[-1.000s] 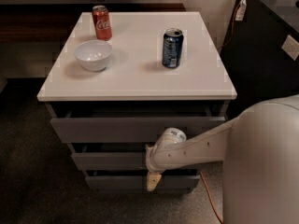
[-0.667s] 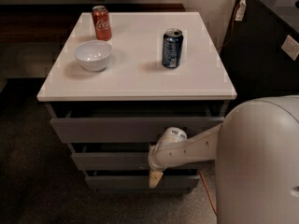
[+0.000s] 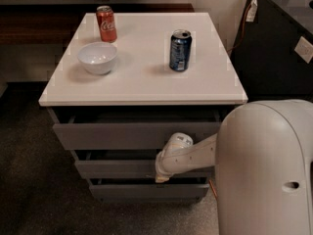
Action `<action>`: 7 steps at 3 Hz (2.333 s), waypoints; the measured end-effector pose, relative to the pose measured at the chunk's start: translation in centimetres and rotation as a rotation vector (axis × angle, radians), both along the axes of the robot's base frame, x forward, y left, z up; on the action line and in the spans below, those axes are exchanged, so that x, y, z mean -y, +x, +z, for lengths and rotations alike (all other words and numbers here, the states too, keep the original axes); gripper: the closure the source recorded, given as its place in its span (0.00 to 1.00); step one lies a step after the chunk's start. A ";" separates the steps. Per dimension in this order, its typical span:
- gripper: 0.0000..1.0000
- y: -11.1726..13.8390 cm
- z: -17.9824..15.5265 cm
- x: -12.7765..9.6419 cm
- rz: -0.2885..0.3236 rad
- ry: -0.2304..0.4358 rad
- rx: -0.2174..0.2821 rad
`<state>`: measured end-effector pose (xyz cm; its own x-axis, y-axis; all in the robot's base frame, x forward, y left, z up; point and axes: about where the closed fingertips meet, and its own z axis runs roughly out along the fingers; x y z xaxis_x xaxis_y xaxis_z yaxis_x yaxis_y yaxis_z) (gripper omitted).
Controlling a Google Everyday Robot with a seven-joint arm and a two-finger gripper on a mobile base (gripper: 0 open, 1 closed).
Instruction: Open middle drawer
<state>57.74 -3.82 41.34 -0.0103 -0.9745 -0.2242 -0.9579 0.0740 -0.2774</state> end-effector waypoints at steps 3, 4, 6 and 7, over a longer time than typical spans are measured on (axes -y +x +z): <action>1.00 -2.0 0.9 -2.2 0.040 0.014 -0.027; 1.00 -2.0 0.9 -1.9 0.040 0.014 -0.027; 0.98 -2.3 1.0 -2.0 0.046 0.020 -0.030; 0.69 -2.3 1.0 -2.1 0.047 0.021 -0.031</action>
Offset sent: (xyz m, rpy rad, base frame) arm -0.0158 0.0181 0.0122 0.0083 0.0245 0.0306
